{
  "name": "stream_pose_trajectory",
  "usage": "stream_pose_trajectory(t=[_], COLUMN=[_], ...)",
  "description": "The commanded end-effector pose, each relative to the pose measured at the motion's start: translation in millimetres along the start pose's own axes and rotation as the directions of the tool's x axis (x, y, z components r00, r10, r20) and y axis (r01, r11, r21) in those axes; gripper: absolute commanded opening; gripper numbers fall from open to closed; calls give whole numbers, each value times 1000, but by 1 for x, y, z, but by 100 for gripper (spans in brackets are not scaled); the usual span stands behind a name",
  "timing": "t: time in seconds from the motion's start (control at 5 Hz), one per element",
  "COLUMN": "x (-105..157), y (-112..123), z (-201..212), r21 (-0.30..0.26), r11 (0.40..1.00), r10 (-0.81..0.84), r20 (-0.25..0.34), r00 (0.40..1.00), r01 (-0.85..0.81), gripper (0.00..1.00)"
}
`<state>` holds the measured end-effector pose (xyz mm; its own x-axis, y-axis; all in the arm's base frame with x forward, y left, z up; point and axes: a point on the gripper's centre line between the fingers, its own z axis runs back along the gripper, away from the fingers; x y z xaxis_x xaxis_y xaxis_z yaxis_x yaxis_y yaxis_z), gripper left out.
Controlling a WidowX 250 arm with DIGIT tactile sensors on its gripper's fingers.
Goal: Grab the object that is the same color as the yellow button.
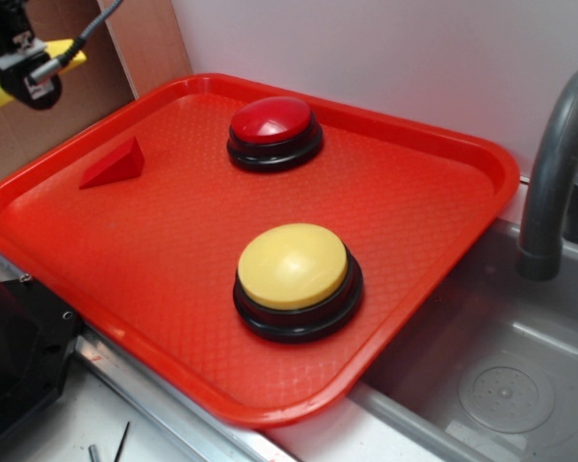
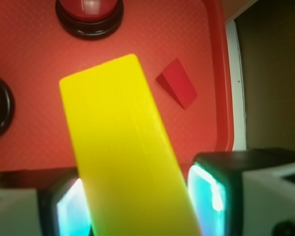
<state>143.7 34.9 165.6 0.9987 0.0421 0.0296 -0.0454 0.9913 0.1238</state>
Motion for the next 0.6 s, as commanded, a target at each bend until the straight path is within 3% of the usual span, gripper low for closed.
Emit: stream_pose_trajectory(t=[0.0, 0.4], x=[17, 15], y=[10, 9], z=[20, 17], r21=[-142, -156], r11=[987, 985], r10=[79, 92], r20=[68, 81], r00=[995, 992], r01=[-68, -78], gripper=[0, 0])
